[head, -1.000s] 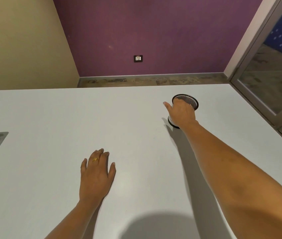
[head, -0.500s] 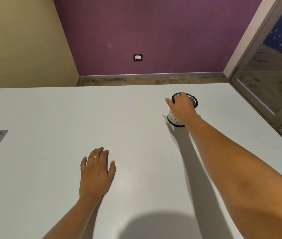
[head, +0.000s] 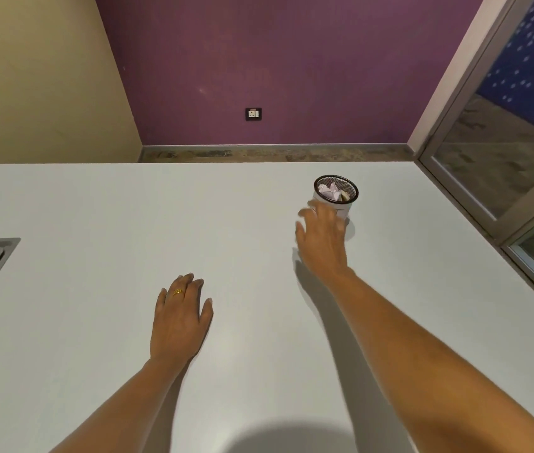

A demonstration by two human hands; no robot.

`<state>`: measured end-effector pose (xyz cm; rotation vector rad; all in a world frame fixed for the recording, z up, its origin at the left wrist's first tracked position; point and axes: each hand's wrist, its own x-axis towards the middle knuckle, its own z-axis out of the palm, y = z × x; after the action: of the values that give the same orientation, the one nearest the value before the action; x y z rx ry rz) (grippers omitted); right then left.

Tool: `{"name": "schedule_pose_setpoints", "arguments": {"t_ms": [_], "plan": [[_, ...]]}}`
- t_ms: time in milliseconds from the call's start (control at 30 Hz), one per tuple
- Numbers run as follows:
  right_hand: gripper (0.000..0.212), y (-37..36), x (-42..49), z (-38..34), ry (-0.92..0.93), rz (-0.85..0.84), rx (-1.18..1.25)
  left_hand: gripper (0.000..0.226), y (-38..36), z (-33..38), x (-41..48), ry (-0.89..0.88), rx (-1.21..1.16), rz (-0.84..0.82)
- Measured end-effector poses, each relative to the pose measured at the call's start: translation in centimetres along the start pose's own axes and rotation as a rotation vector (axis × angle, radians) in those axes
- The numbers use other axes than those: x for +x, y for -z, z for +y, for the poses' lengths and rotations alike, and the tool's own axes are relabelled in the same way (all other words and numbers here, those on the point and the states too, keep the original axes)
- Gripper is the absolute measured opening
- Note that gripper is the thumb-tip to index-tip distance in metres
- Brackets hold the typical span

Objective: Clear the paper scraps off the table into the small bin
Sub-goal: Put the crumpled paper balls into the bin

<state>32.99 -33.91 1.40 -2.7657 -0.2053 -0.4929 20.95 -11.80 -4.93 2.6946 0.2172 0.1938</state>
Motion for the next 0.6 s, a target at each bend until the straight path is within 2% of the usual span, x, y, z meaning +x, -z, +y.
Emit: {"name": "schedule_pose_setpoints", "arguments": {"t_ms": [67,133,200,400,600], "plan": [[0.029,-0.9,-3.3,-1.3,-0.079,-0.082,0.119,0.041,0.4,-0.2,-1.0,-0.006,-0.014,-0.012],[0.029,-1.5,-6.6,-3.1,-0.234,-0.163,0.265,0.042,0.9,-0.5,-2.1,-0.002,-0.036,-0.028],[0.032,-1.9,-9.5,-4.9,-0.305,-0.289,0.293,0.044,1.5,-1.0,-3.3,0.002,-0.041,-0.050],[0.051,-1.6,-15.3,-8.2,-0.170,-0.613,0.110,0.045,4.2,-3.7,-7.4,0.057,0.009,-0.075],[0.053,-0.3,-19.1,-9.1,-0.077,-0.723,-0.020,0.044,8.1,-8.6,-12.2,0.171,0.148,-0.009]]}}
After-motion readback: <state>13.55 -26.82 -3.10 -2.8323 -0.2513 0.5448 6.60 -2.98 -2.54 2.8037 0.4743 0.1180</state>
